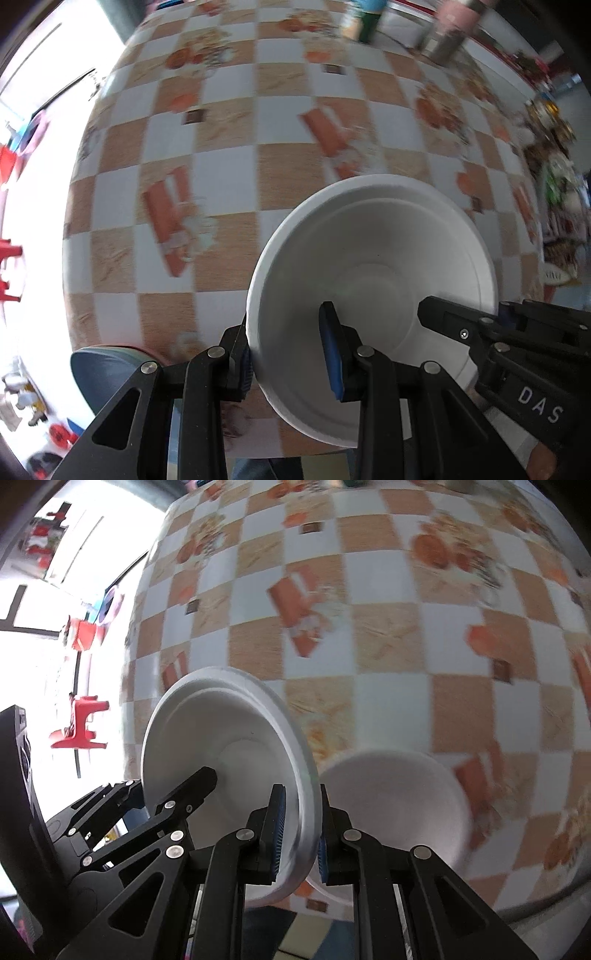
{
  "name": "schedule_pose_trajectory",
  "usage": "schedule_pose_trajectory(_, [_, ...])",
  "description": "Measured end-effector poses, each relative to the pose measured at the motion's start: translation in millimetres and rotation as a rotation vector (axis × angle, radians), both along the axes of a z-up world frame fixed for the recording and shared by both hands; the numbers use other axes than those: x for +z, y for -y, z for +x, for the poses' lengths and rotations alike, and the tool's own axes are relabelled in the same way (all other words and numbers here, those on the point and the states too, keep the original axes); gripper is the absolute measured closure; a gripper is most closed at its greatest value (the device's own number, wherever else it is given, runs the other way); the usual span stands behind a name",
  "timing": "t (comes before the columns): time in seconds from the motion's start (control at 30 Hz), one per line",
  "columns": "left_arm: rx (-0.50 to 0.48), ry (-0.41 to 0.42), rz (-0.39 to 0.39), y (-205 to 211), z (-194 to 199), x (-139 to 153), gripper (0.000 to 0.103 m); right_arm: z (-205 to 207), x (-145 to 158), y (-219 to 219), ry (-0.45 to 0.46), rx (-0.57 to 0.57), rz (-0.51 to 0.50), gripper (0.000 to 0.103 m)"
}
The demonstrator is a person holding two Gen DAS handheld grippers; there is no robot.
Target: Organize plates and bowls
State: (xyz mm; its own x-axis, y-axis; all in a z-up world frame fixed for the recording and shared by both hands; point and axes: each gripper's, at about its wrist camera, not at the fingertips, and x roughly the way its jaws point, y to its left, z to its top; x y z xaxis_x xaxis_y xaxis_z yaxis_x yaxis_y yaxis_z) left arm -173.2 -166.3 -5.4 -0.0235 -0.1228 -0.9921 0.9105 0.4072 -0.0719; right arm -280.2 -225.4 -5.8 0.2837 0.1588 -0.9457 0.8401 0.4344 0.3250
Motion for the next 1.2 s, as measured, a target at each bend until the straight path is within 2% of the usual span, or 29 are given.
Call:
schedule_pose_trajectory(0.27, [-0.171,-0.021,-0.001,22.5,-56.6,-0.2,0.069,-61.0,3.4,-8.3,-0.061,-0.098,-0.004,0.086])
schedule_pose_trajectory(0.57, [-0.249,-0.035,0.047,29.5,-84.3,-17.4,0.069,-94.6,-14.0,-15.6,-0.107,-0.15,0.019,0.086])
schedule_pose_trajectory(0.73, [-0.26,-0.031,0.037,29.5,-86.3,-15.4,0.058,-97.5,-16.2,-15.2,-0.117,-0.154,0.002,0.085])
schedule_pose_trajectory(0.87, [-0.232,-0.029,0.016,26.5,-76.8,-9.8,0.04,-101.4,-12.2,-13.9,-0.125,-0.157,-0.024,0.085])
schedule_pose_trajectory(0.9, [-0.227,-0.025,0.009,25.7,-74.2,-7.4,0.037,-102.7,-11.7,-13.5,-0.129,-0.158,-0.03,0.08])
schedule_pose_trajectory(0.93, [-0.22,-0.017,-0.001,24.9,-70.6,-4.2,0.031,-104.8,-11.6,-12.8,-0.133,-0.162,-0.034,0.067])
schedule_pose_trajectory(1.0, [-0.212,0.002,-0.013,23.7,-66.1,-1.3,0.024,-107.9,-10.9,-12.3,-0.133,-0.173,-0.042,0.048])
schedule_pose_trajectory(1.17, [-0.174,0.009,0.019,20.7,-57.0,-8.4,0.022,-108.7,-13.7,-10.7,-0.144,-0.176,-0.039,0.048])
schedule_pose_trajectory(1.2, [-0.163,-0.004,0.019,19.6,-54.8,-9.5,0.021,-108.4,-14.4,-11.4,-0.144,-0.175,-0.038,0.043])
